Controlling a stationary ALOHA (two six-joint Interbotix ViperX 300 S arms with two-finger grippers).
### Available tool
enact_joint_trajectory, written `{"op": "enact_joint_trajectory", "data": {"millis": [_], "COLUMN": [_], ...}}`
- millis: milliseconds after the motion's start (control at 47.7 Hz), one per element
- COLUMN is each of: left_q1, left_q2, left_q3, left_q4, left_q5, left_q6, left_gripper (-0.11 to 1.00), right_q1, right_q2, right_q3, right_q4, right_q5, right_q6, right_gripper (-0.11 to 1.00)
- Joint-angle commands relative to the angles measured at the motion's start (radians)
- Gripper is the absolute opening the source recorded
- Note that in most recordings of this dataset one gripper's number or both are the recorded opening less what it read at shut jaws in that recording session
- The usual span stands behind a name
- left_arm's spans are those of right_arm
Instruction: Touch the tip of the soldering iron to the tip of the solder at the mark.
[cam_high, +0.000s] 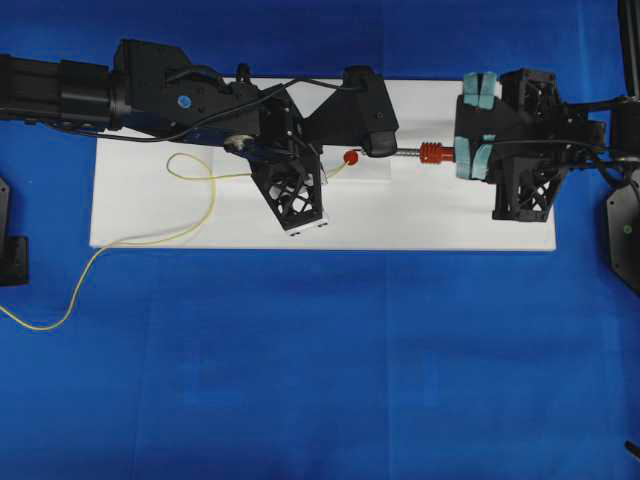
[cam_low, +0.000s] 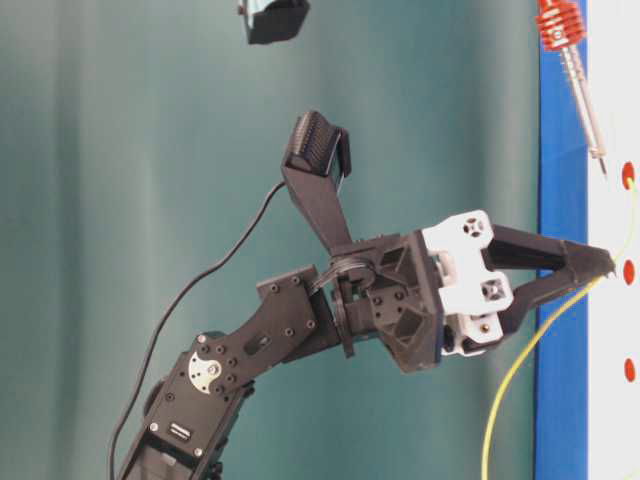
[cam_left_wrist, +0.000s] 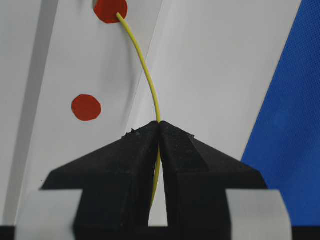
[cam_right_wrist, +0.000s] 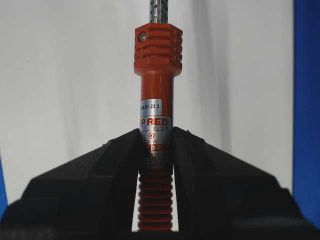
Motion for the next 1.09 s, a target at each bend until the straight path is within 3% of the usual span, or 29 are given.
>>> {"op": "enact_joint_trajectory", "data": {"millis": [0,1069], "left_q1": [0.006,0.011], "left_q2": [-0.018,-0.018], "left_q3": [-0.025,-0.026], "left_q4": [0.003,0.002], "left_q5": [-0.002,-0.002], "left_q6": [0.0,0.0], "left_gripper": [0.01,0.01], "right_q1": [0.002,0.003], "right_q2": [0.005,0.031], "right_q3": [-0.011,-0.003], "right_q4": [0.003,0.005], "right_q5": [-0.015,-0.02], "right_q6": [0.002,0.002], "right_gripper": [0.07,0.07]}}
